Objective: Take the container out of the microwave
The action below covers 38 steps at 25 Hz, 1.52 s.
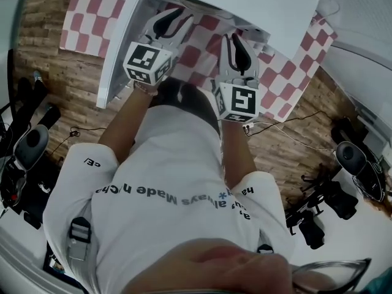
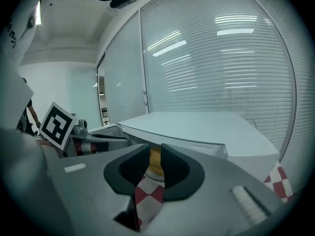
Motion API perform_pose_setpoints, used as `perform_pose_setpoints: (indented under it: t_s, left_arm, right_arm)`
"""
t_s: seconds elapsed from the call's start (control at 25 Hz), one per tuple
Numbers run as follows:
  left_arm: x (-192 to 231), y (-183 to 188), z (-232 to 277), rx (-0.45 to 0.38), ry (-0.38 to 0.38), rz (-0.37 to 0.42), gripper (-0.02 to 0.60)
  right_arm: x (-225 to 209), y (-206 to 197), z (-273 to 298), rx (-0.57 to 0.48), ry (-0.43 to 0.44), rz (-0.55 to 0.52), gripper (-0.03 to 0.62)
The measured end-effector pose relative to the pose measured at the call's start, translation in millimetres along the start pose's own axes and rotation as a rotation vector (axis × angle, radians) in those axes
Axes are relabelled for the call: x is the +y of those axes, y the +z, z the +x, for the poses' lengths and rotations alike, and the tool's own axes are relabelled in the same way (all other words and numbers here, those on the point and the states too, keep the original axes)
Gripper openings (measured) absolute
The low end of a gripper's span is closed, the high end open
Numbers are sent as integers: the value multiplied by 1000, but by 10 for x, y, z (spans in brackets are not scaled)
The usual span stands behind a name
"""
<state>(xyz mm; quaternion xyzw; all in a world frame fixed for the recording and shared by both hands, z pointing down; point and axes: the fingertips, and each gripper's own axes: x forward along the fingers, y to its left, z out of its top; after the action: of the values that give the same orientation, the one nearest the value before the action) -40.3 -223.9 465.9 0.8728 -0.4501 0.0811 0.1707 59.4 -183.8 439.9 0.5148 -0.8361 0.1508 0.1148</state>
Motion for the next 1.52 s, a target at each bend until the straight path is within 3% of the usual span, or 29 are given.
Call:
perform_pose_setpoints:
  t_s: [0.6, 1.04, 1.52]
  left_arm:
    - [547, -575, 509, 31, 90, -80, 174]
    - [613, -767, 638, 40, 169, -131, 235]
    - [764, -844, 850, 56, 173, -158, 265]
  right_arm:
    - [-288, -708, 804, 67, -74, 79, 125]
    - [-543, -952, 883, 61, -149, 157, 171]
    - [-643, -1071, 1224, 89, -182, 193, 200]
